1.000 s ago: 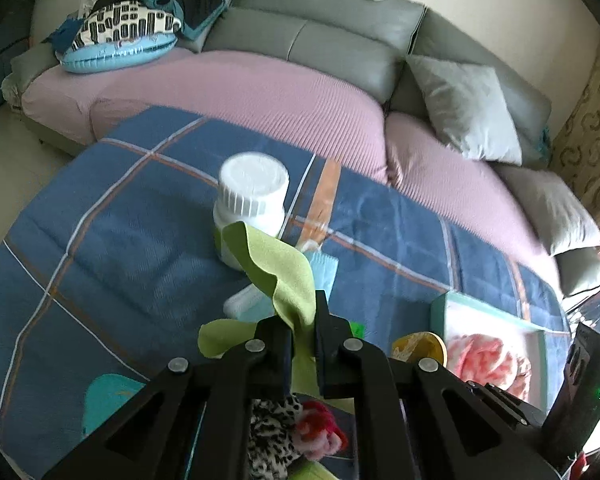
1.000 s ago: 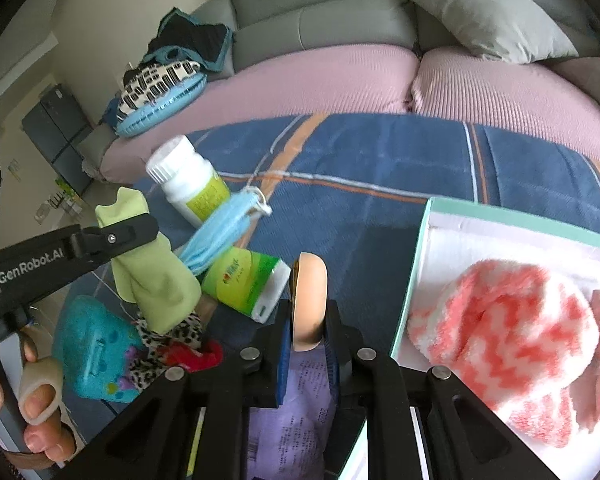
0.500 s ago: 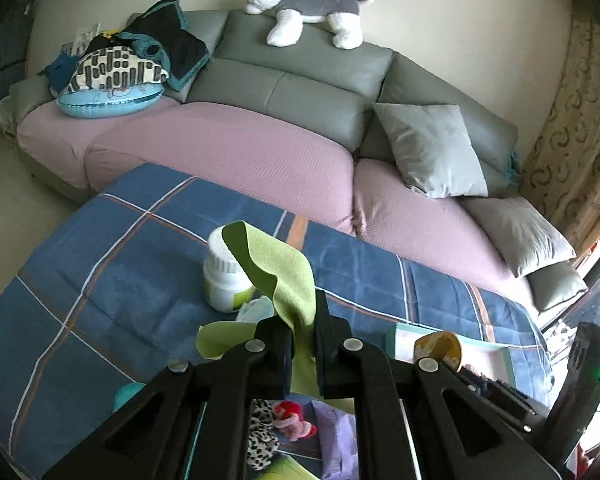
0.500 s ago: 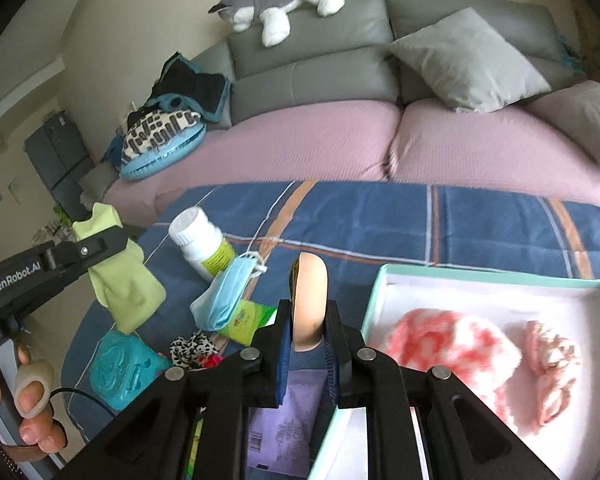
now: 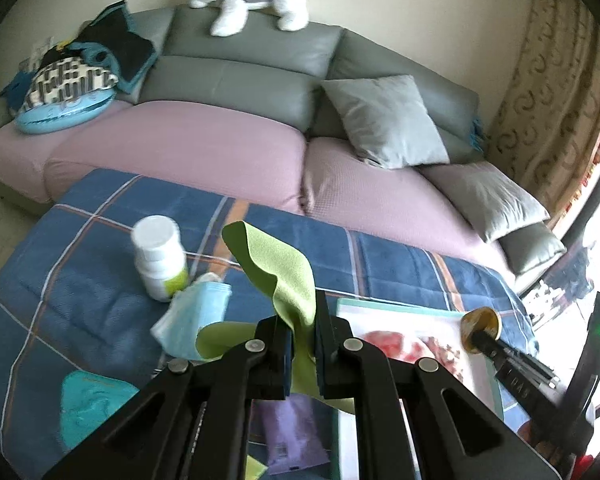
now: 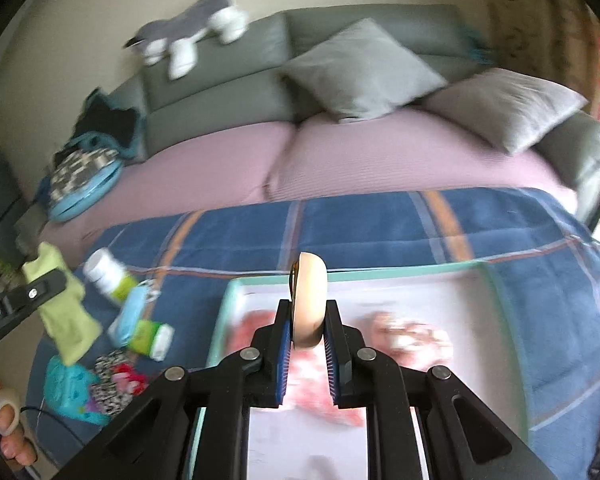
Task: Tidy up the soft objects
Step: 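Lower the green cloth into the tray with the left gripper while the right releases the sponge there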
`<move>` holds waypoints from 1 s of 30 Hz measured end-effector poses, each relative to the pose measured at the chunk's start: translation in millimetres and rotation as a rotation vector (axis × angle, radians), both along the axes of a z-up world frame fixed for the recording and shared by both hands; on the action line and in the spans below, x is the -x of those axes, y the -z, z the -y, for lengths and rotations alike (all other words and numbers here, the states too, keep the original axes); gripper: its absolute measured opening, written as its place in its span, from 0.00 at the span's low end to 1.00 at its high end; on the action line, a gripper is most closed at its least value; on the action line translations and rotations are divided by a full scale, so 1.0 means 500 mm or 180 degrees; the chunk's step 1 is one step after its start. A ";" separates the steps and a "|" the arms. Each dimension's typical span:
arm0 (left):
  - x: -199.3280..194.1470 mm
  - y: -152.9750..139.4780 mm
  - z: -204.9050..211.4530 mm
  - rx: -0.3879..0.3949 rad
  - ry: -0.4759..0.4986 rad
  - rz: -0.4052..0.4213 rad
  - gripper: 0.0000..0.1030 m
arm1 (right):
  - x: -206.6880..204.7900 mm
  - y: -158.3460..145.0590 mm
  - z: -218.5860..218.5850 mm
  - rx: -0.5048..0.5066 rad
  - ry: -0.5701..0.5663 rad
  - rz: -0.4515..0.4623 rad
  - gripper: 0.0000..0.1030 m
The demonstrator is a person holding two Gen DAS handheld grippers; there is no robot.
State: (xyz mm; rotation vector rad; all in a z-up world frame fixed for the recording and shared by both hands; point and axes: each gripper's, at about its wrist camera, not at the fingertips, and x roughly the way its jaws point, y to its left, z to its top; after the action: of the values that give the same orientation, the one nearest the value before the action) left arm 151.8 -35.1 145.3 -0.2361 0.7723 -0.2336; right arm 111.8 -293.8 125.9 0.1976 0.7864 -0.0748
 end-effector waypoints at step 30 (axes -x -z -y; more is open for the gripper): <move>0.017 0.113 0.304 -0.0420 0.1146 -0.0556 0.09 | 0.044 0.079 0.193 0.0133 0.0684 -0.0545 0.16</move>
State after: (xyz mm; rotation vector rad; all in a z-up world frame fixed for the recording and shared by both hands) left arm 143.5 -186.9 88.8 0.0103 0.9986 -0.5049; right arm 89.5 -390.4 86.5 0.2377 0.9311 -0.3143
